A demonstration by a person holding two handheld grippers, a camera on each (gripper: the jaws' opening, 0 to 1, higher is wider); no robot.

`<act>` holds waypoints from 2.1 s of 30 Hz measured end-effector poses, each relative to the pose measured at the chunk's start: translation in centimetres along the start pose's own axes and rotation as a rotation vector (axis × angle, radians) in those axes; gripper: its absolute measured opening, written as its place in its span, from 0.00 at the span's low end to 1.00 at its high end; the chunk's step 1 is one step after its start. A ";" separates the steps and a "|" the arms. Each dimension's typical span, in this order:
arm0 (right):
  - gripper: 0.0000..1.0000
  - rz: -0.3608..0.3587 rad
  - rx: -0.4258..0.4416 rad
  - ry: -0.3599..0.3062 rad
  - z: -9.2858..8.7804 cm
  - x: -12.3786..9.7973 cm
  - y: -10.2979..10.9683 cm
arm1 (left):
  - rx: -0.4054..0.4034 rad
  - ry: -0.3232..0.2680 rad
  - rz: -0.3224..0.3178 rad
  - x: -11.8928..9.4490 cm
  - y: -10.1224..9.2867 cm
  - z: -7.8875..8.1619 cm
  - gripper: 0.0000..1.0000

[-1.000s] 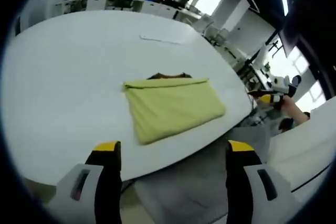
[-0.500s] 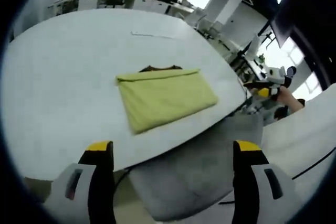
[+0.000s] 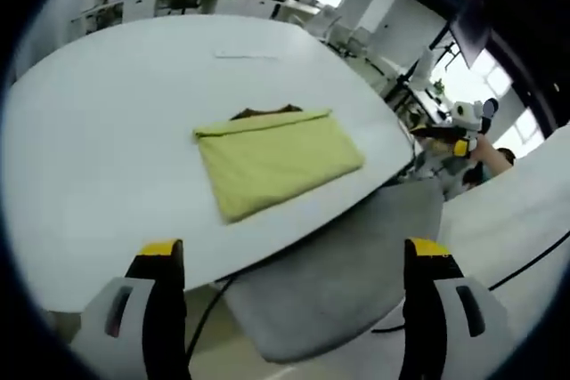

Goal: Fold the garment on the visible template until the final outline fits inside the template.

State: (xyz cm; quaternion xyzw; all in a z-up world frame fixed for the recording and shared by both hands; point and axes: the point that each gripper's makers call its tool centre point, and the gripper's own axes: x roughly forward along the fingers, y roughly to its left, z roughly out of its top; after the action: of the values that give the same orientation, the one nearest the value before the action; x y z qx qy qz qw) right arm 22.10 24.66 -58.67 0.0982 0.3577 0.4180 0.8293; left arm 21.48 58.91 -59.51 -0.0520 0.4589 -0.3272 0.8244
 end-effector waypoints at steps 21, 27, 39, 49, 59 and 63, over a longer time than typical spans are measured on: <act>0.99 -0.018 0.027 0.028 -0.9 0.2 -1.2 | -0.001 0.019 -0.007 0.7 -0.1 -0.1 0.99; 0.96 -0.023 0.031 0.040 -1.0 0.6 -1.6 | -0.009 0.012 -0.019 1.3 -0.4 0.2 0.99; 0.89 -0.028 0.041 0.055 -1.3 1.7 -2.5 | 0.004 -0.045 0.024 2.4 0.6 1.8 0.93; 0.76 -0.025 0.044 0.063 -1.2 3.0 -3.6 | 0.022 -0.045 0.025 4.3 1.0 2.3 0.87; 0.71 -0.026 0.058 0.090 -1.5 5.0 -4.6 | 0.021 -0.038 0.028 6.5 2.3 2.7 0.81; 0.70 -0.036 0.062 0.089 -1.3 5.6 -5.2 | 0.013 -0.038 0.020 7.2 2.8 2.9 0.77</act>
State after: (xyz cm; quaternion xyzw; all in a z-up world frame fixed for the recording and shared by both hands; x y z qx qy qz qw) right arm 26.68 25.50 -64.85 0.0986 0.4089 0.3956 0.8164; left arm 27.76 56.21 -64.09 -0.0483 0.4414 -0.3206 0.8367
